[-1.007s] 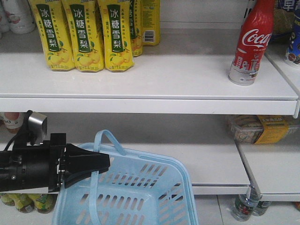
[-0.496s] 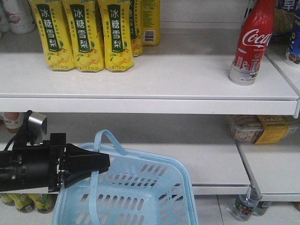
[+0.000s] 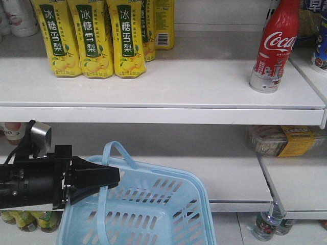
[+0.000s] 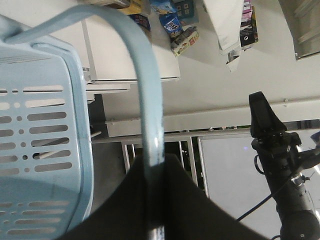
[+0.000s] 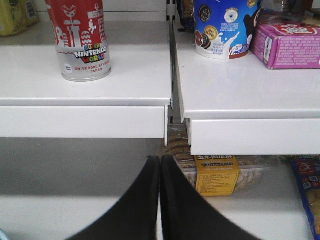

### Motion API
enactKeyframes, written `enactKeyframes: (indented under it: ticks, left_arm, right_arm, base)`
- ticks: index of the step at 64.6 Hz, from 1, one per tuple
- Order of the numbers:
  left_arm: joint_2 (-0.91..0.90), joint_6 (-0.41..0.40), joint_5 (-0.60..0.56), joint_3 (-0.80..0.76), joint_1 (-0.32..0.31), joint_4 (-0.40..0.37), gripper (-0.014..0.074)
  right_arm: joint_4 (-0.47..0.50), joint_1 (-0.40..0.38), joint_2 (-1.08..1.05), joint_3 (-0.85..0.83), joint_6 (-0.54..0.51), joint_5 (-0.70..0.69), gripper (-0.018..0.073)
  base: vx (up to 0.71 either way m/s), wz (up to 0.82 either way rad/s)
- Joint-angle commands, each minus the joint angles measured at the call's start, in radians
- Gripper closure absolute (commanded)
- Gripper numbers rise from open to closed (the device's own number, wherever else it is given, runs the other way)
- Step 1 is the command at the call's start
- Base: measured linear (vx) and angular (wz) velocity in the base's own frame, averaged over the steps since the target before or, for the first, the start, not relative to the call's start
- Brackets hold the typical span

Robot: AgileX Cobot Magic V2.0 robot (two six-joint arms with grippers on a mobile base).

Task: Place coke in basket with both arms

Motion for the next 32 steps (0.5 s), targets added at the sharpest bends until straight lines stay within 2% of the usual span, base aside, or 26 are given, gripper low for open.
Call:
enactKeyframes:
  ticks: [1, 10, 17, 32]
  left_arm:
    - [-0.027, 0.015, 0.050, -0.022, 0.000, -0.117, 0.0603]
    - [-0.027, 0.015, 0.050, -0.022, 0.000, -0.117, 0.0603]
    - [-0.027, 0.015, 0.050, -0.022, 0.000, -0.117, 0.0603]
    - [-0.027, 0.015, 0.050, -0.022, 0.000, -0.117, 0.0603]
  right_arm:
    - [-0.007, -0.001, 0.013, -0.034, -0.015, -0.095, 0.0567]
    - [-0.024, -0.001, 0.014, -0.037, -0.016, -0.113, 0.0538]
    - [-0.024, -0.001, 0.014, -0.038, -0.016, -0.113, 0.0473]
    - [-0.024, -0.001, 0.014, -0.038, -0.021, -0.113, 0.0225]
  base:
    - [0.00, 0.00]
    - [0.00, 0.00]
    - [0.00, 0.00]
    - [0.00, 0.00]
